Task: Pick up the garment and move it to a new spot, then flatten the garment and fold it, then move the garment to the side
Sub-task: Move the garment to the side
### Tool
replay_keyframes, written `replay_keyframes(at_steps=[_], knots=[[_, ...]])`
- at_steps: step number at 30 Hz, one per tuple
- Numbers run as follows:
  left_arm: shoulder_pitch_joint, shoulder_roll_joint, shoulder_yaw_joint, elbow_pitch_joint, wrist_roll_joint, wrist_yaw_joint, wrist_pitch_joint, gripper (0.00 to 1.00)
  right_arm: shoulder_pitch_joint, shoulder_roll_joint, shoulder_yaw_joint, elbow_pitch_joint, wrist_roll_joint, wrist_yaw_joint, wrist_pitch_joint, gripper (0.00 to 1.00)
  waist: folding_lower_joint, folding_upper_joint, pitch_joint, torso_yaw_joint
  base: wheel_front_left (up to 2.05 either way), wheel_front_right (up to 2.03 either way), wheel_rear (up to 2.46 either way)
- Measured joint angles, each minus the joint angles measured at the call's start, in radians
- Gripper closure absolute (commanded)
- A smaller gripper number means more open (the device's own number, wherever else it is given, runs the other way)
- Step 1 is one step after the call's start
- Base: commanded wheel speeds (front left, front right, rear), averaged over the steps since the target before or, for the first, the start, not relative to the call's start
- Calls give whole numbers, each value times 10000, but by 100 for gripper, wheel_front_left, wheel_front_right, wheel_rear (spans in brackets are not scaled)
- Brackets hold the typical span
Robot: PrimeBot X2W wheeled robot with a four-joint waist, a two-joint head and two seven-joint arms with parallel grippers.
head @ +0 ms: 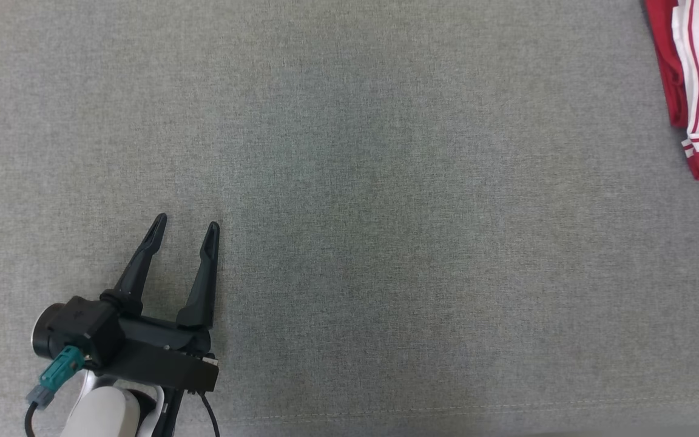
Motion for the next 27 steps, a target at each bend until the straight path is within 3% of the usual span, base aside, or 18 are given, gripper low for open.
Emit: replay_keyframes(at_steps=[5, 16, 27], knots=[[-4, -15, 6, 184, -19, -46, -2, 0, -87, 8, 40, 305, -219, -157, -169, 0, -1, 0, -158, -38, 0, 0, 0], [0, -104, 25, 545, -61, -71, -15, 0, -81, 117, 180, 462, -635, -173, -416, 0, -1, 0, -872, -210, 0, 0, 0], [238, -173, 249, 922, -123, -67, -23, 0, 564, 330, 399, -894, -1348, 115, -431, 0, -2, -1, -2102, -402, 0, 0, 0]])
